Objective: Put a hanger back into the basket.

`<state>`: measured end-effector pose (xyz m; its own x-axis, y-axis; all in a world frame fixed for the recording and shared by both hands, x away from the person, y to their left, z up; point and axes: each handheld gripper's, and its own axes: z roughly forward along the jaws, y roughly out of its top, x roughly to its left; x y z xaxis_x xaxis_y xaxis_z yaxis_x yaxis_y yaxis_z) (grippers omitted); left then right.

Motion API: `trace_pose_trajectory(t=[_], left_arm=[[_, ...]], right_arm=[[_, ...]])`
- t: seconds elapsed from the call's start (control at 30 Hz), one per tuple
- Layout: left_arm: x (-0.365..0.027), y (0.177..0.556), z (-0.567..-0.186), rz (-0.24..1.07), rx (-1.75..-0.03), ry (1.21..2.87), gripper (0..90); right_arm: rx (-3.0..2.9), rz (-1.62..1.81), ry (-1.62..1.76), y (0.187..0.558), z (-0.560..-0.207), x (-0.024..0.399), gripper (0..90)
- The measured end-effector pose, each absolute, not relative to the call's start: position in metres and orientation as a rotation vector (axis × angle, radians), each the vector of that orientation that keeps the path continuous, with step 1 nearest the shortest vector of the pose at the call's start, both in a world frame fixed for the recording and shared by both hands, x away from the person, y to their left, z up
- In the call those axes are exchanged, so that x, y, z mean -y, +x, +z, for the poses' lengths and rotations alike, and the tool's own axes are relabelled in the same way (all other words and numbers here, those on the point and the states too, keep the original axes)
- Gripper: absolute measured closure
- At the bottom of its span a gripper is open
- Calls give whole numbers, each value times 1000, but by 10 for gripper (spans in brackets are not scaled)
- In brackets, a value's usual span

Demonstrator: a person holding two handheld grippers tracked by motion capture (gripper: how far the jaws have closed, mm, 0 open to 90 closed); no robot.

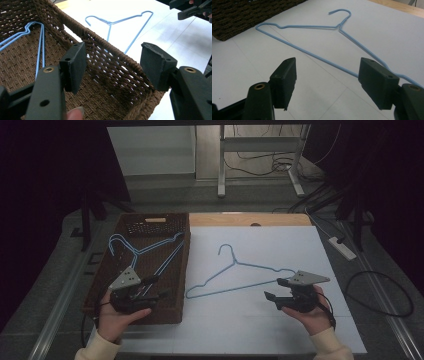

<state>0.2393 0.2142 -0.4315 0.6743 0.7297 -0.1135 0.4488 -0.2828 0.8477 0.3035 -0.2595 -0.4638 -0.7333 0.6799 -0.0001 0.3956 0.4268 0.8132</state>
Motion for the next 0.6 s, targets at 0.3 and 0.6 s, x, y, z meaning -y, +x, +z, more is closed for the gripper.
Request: trace_pose_trajectory(t=[0.3, 0.6], left_arm=[[-213, 239, -432, 362, -910, 1937, 374], [-211, 240, -434, 357, -909, 1948, 373]], right_arm=[[-2425, 1162, 935, 319, -465, 234, 359], [-2515, 1053, 953, 350, -478, 197, 541]])
